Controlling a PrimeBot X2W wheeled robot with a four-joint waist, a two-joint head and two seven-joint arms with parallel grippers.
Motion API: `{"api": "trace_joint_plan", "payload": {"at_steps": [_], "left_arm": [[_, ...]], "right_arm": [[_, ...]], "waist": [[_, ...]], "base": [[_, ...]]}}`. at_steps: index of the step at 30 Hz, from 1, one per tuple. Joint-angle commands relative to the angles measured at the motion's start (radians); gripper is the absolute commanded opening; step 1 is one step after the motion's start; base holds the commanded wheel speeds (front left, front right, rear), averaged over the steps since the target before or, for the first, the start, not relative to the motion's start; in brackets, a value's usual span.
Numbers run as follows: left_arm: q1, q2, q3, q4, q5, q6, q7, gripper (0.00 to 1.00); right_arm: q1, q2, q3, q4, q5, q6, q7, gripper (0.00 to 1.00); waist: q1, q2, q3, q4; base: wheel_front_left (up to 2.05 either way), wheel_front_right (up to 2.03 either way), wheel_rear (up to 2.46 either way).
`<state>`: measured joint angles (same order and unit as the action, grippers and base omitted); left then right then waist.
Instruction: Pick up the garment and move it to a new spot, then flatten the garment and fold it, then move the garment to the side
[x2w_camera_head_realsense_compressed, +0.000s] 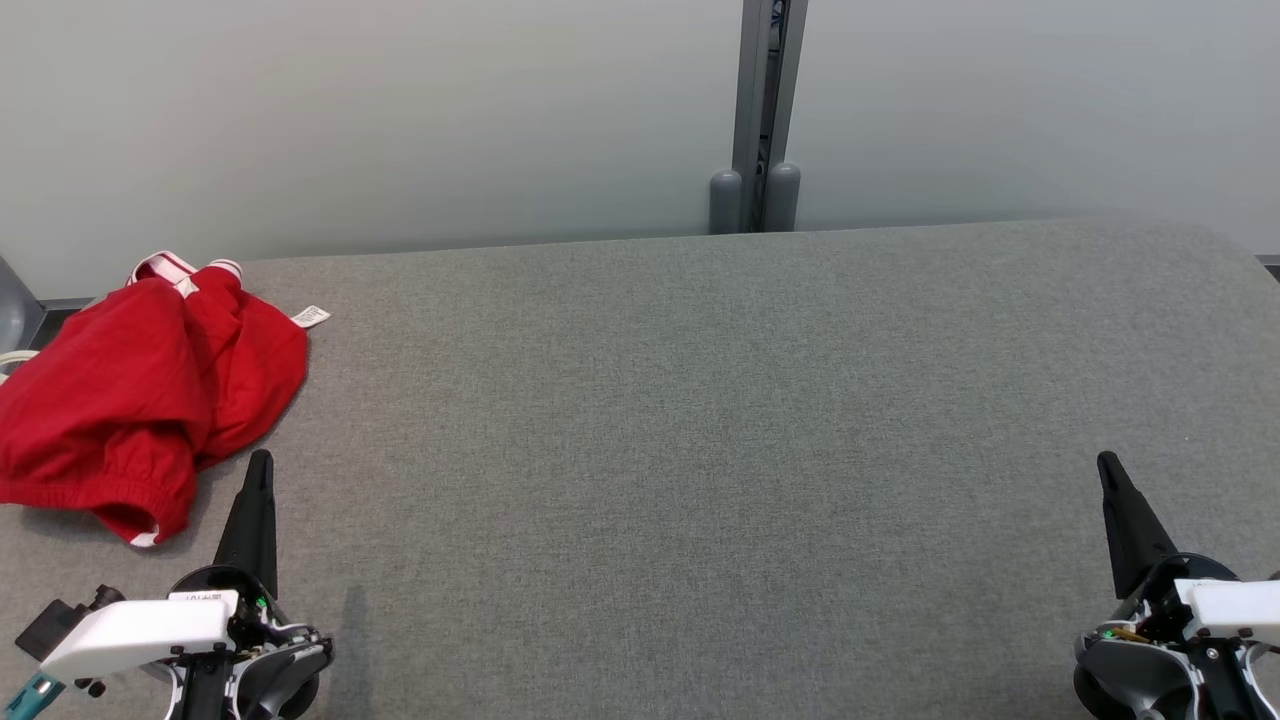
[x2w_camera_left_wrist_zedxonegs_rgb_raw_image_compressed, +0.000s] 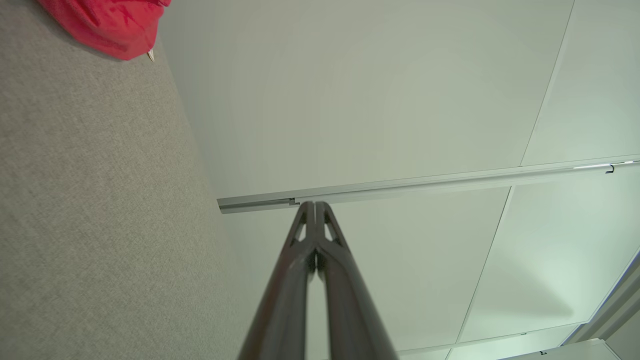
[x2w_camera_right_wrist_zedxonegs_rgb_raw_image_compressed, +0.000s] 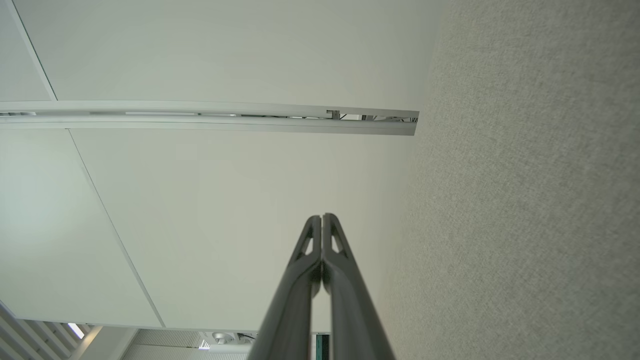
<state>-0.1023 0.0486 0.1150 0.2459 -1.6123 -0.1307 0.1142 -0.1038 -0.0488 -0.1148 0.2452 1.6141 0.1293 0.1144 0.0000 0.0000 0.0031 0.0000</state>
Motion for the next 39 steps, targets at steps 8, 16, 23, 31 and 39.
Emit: {"api": "trace_joint_plan", "payload": {"at_steps": [8, 16, 23, 31, 39], "left_arm": [[-0.013, 0.003, 0.002, -0.003, -0.001, -0.003, 0.003, 0.0], [-0.013, 0.003, 0.002, -0.003, -0.001, -0.003, 0.003, 0.0], [0.018, -0.006, -0.003, 0.018, 0.0, 0.001, -0.001, 1.0], [0.043, -0.011, -0.036, 0.02, 0.013, 0.001, -0.029, 1.0], [0.049, -0.009, -0.069, -0.007, 0.06, 0.008, -0.068, 1.0]], "right_arm": [[-0.01, -0.004, -0.001, -0.001, -0.004, 0.003, 0.003, 0.0], [-0.01, -0.004, -0.001, -0.001, -0.003, 0.003, 0.003, 0.0], [0.016, 0.008, 0.002, 0.018, 0.0, -0.001, -0.001, 1.0], [0.042, 0.014, 0.024, 0.02, -0.016, -0.003, -0.029, 1.0], [0.054, 0.012, 0.039, 0.003, -0.053, -0.002, -0.068, 1.0]], "waist": [[0.0, 0.0, 0.0, 0.0], [0.0, 0.0, 0.0, 0.0], [0.0, 0.0, 0.0, 0.0], [0.0, 0.0, 0.0, 0.0], [0.0, 0.0, 0.0, 0.0]], "base": [[0.0, 0.0, 0.0], [0.0, 0.0, 0.0], [0.0, 0.0, 0.0], [0.0, 0.0, 0.0], [0.0, 0.0, 0.0]]}}
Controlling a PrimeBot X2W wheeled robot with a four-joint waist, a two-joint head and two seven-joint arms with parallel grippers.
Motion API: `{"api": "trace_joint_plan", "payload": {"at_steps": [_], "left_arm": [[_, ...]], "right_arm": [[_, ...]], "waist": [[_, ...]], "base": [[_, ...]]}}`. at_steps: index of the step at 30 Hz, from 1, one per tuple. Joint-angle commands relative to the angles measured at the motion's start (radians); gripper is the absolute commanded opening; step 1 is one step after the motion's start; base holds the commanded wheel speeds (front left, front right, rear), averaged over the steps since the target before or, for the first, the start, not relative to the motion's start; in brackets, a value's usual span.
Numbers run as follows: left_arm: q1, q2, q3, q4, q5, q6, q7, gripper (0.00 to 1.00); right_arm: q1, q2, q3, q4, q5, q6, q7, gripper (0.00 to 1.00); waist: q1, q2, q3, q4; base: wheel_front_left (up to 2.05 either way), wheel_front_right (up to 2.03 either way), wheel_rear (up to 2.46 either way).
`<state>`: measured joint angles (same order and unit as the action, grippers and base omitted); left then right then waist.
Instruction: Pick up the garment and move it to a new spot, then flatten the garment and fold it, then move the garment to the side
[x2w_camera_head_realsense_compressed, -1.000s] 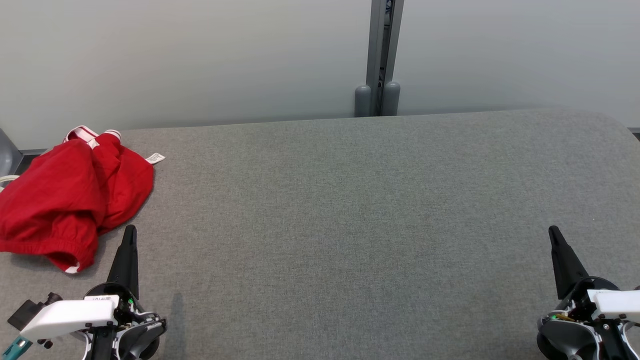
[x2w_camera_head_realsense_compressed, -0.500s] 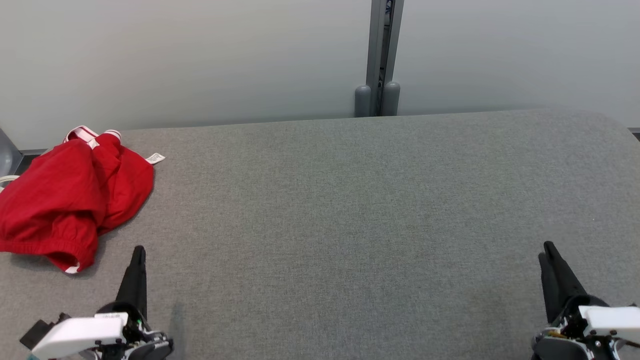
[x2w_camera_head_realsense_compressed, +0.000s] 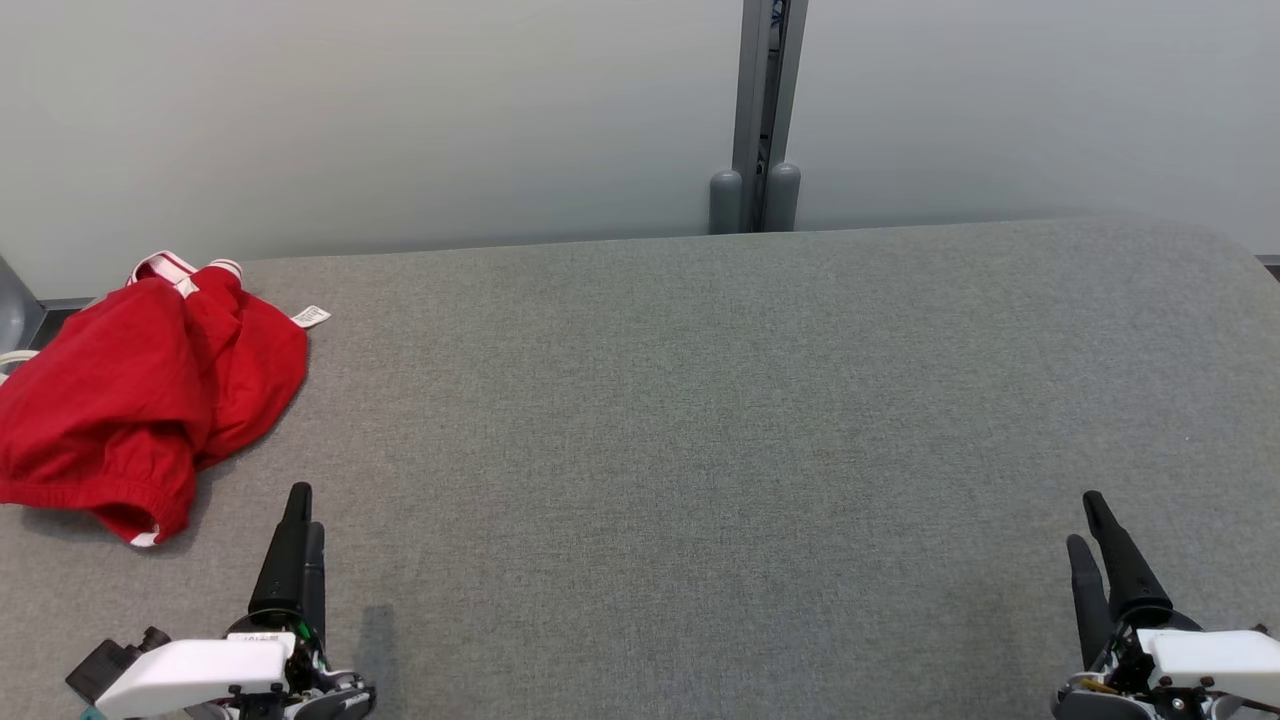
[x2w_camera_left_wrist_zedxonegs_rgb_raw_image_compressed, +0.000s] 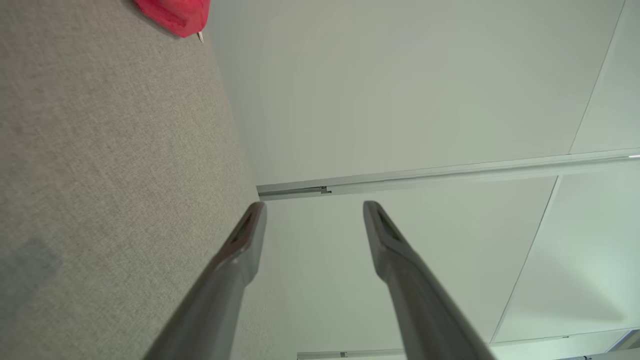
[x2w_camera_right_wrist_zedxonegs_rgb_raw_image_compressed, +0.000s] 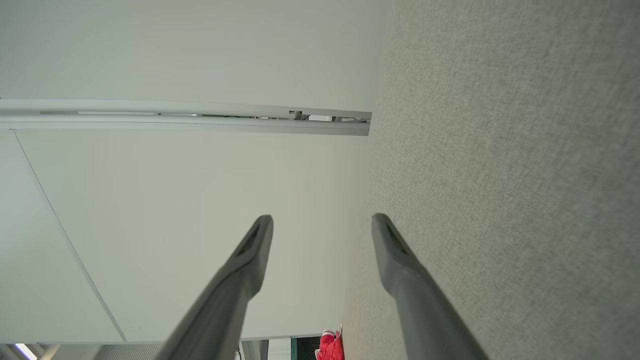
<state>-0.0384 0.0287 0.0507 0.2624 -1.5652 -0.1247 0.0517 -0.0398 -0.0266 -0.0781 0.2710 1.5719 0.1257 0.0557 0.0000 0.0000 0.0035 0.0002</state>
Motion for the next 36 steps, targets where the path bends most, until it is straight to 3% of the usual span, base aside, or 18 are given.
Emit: {"api": "trace_joint_plan", "payload": {"at_steps": [1, 14, 36], "left_arm": [[-0.016, 0.011, -0.008, -0.028, 0.026, 0.004, -0.01, 1.0], [-0.022, 0.014, -0.065, -0.095, 0.228, 0.05, -0.065, 1.0], [-0.029, 0.017, -0.155, -0.129, 0.734, 0.117, -0.14, 1.0]], "right_arm": [[-0.009, -0.011, 0.003, -0.025, -0.021, 0.001, -0.014, 1.0], [0.005, -0.014, 0.009, -0.095, -0.222, 0.002, -0.07, 1.0], [0.028, -0.018, 0.038, -0.191, -0.606, 0.004, -0.144, 1.0]], "waist": [[0.0, 0.0, 0.0, 0.0], [0.0, 0.0, 0.001, 0.001], [0.0, 0.0, 0.002, 0.001]], "base": [[0.0, 0.0, 0.0], [0.0, 0.0, 0.0], [0.0, 0.0, 0.0]]}}
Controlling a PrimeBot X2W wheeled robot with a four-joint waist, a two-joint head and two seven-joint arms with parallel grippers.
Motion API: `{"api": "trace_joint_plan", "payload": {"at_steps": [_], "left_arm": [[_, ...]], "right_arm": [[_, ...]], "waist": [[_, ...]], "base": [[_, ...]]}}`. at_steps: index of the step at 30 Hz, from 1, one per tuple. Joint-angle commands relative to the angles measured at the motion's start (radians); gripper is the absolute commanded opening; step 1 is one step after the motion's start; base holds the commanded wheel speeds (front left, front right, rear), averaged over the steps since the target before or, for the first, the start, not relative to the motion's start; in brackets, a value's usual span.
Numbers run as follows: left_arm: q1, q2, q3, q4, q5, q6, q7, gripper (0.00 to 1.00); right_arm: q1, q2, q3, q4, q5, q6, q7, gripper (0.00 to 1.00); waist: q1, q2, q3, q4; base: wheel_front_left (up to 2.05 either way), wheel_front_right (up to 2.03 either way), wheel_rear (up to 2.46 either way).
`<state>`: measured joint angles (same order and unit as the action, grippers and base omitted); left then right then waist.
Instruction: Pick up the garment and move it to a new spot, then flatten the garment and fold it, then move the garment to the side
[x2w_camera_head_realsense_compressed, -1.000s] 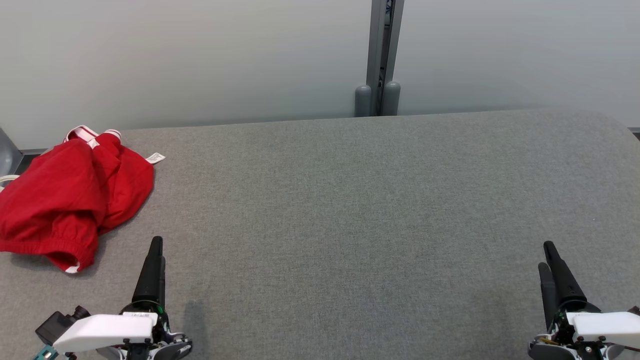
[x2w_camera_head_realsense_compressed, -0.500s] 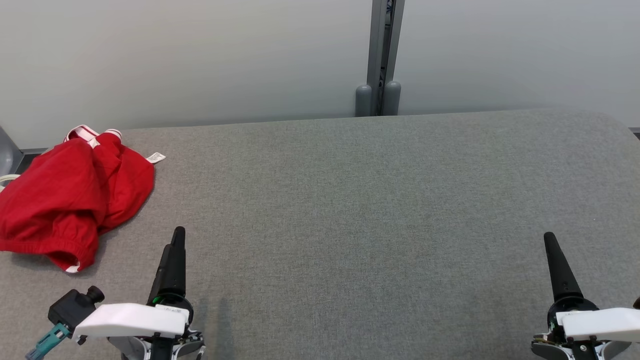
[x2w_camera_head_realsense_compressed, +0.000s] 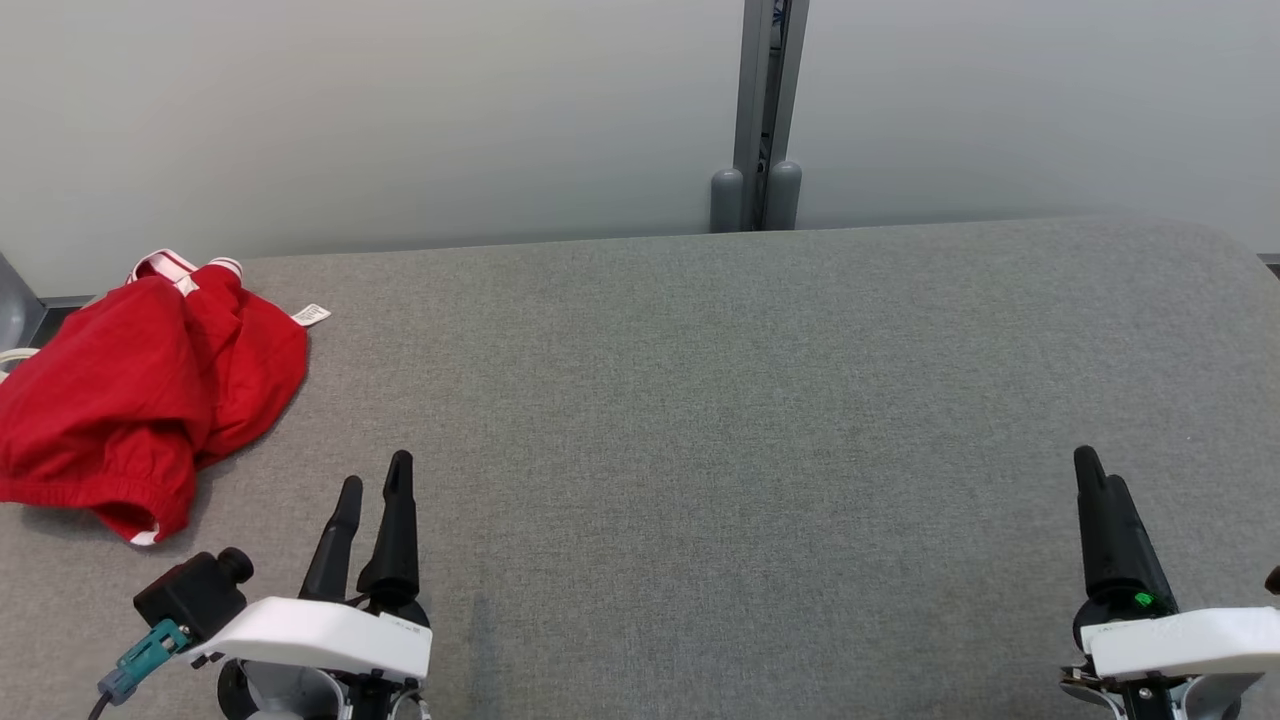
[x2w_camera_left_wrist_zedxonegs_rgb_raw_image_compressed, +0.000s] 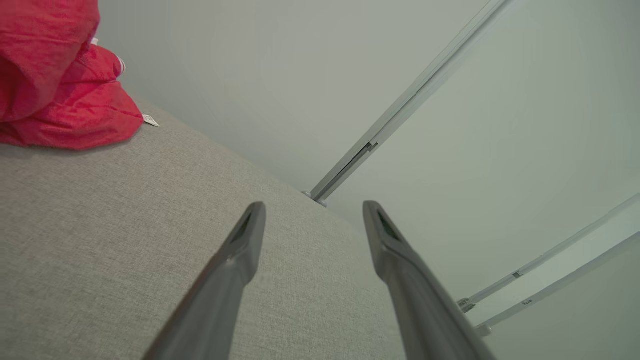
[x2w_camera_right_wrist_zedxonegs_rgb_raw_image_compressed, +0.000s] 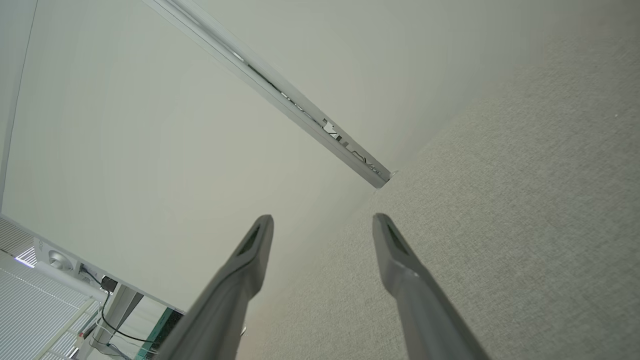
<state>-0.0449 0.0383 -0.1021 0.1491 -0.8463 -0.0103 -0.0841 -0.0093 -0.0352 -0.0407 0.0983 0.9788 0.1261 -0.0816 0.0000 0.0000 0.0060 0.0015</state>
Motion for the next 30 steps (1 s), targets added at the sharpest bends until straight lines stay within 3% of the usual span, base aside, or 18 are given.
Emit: {"api": "trace_joint_plan", "payload": {"at_steps": [1, 12, 30], "left_arm": [[-0.021, 0.007, -0.004, -0.016, 0.037, 0.004, -0.008, 1.0], [0.002, 0.009, -0.019, -0.023, 0.206, 0.021, -0.041, 1.0], [0.028, 0.01, -0.028, 0.02, 0.402, 0.033, -0.091, 1.0]], "right_arm": [[-0.001, -0.009, 0.004, -0.021, -0.029, 0.003, -0.011, 1.0], [0.013, -0.011, 0.046, -0.044, -0.281, 0.004, -0.044, 1.0], [0.038, -0.014, 0.047, -0.022, -0.479, 0.005, -0.095, 1.0]], "waist": [[0.0, 0.0, 0.0, 0.0], [0.0, 0.0, 0.0, 0.0], [0.0, 0.0, -0.012, -0.004]], "base": [[0.0, 0.0, 0.0], [0.0, 0.0, 0.0], [0.0, 0.0, 0.0]]}}
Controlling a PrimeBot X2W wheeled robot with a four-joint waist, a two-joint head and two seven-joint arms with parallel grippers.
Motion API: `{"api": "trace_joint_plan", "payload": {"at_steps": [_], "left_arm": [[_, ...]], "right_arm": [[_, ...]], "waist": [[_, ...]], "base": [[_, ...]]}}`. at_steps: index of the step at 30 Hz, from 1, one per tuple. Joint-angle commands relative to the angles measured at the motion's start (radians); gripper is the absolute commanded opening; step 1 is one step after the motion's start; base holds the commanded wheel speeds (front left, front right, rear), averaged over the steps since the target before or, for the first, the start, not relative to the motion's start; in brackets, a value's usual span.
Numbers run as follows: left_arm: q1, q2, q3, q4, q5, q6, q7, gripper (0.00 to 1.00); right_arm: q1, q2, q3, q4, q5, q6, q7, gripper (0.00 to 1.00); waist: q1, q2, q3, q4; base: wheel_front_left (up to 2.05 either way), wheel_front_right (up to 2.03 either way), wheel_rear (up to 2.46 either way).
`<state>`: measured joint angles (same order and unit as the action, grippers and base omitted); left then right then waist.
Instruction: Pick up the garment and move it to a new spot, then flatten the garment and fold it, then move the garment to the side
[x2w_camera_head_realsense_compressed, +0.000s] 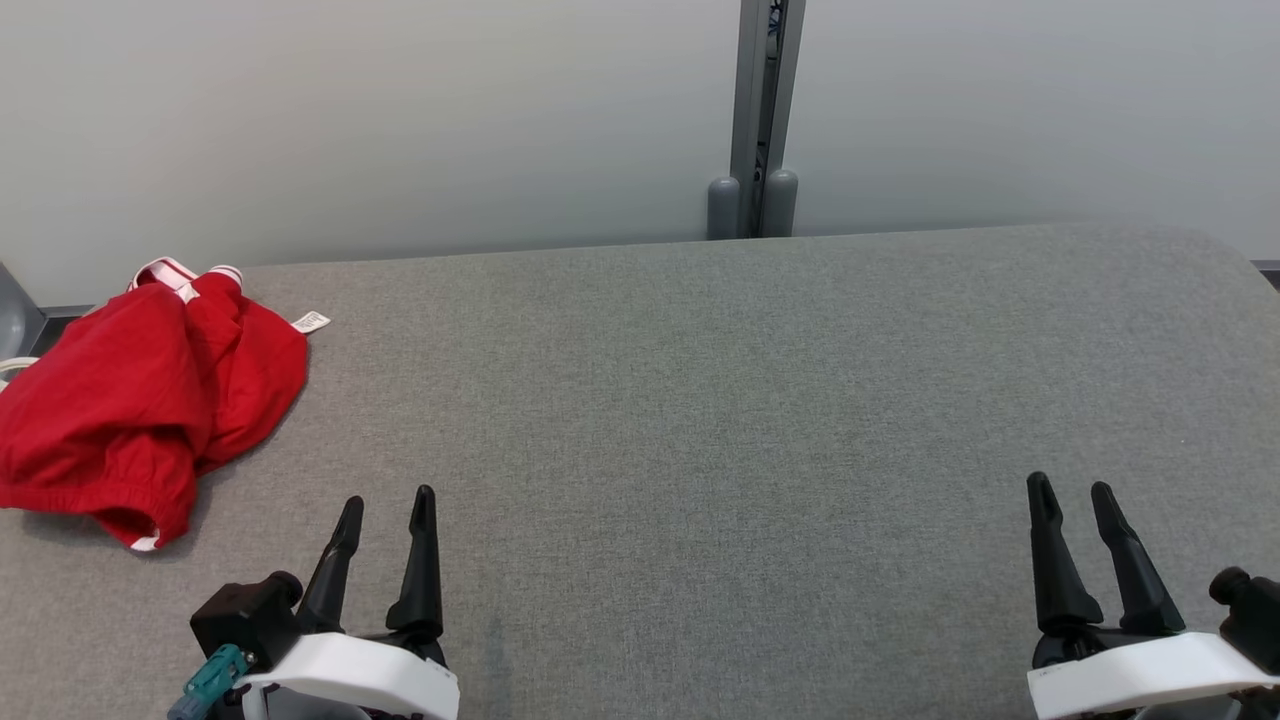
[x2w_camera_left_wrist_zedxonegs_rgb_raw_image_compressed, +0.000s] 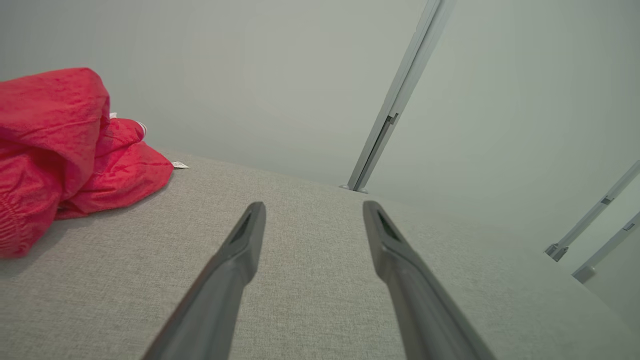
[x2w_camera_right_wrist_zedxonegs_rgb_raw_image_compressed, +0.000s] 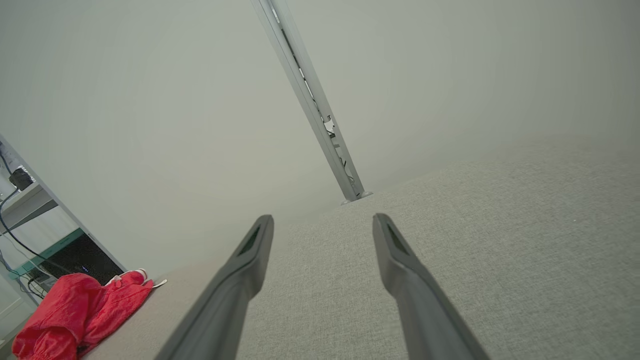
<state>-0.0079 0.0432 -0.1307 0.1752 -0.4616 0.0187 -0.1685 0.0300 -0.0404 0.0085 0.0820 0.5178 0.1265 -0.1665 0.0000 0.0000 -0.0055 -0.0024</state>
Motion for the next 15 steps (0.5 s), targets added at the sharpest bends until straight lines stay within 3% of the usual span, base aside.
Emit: {"api": "trace_joint_plan", "payload": {"at_steps": [1, 15], "left_arm": [[-0.008, 0.006, 0.0, -0.002, 0.027, 0.005, -0.009, 1.0], [0.002, 0.007, 0.003, 0.005, 0.137, 0.016, -0.038, 1.0]], "right_arm": [[0.0, -0.009, -0.002, -0.004, -0.026, 0.005, -0.012, 1.0], [0.011, -0.011, 0.006, -0.004, -0.139, 0.005, -0.043, 1.0]], "waist": [[0.0, 0.0, -0.001, 0.0], [0.0, 0.0, -0.005, 0.001]], "base": [[0.0, 0.0, 0.0], [0.0, 0.0, 0.0]]}}
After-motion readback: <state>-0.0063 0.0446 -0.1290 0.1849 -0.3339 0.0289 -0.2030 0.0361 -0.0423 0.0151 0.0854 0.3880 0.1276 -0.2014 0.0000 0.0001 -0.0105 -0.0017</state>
